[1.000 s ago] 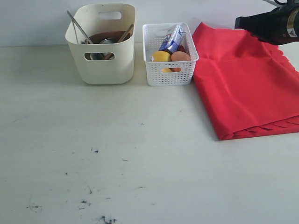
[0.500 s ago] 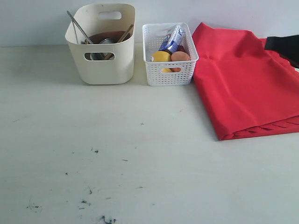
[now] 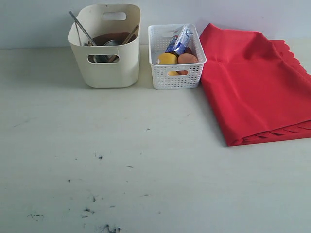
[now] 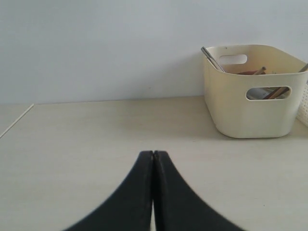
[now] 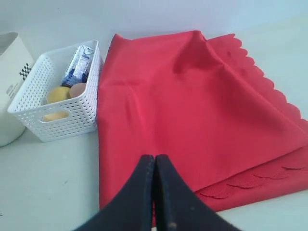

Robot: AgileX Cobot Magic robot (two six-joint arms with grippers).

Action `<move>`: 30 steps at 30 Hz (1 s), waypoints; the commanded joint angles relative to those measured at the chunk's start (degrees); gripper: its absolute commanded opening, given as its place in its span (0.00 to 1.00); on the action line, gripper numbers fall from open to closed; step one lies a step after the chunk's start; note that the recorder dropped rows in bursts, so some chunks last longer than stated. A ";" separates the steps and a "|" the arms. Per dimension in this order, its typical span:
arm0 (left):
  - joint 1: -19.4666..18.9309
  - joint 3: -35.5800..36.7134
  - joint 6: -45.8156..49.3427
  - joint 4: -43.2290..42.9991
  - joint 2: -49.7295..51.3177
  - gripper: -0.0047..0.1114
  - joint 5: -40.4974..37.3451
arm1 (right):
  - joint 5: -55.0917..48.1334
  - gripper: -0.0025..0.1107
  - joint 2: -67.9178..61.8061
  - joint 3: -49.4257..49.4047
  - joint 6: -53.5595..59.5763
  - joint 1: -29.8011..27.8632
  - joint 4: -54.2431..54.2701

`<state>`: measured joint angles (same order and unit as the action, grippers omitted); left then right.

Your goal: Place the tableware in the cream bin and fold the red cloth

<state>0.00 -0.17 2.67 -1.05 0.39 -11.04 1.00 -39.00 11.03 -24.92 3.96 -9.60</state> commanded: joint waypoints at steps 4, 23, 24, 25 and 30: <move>0.00 0.17 0.15 0.39 -0.39 0.05 0.00 | -1.61 0.02 17.97 -7.20 17.15 0.06 14.47; 0.00 0.17 0.15 0.39 -0.39 0.05 0.00 | -4.38 0.02 39.00 -11.03 18.95 0.06 13.74; 0.00 0.17 0.15 0.39 -0.39 0.05 0.00 | -4.38 0.02 39.00 -11.03 18.95 0.06 13.74; 0.00 0.17 0.15 0.39 -0.39 0.05 0.00 | -4.38 0.02 39.00 -11.03 18.95 0.06 13.74; 0.00 0.17 0.15 0.39 -0.39 0.05 0.00 | -5.86 0.02 39.00 -11.03 19.90 -0.34 13.48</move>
<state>0.00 -0.17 2.75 -1.05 0.39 -11.04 -3.53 -0.34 0.25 -6.45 3.96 4.59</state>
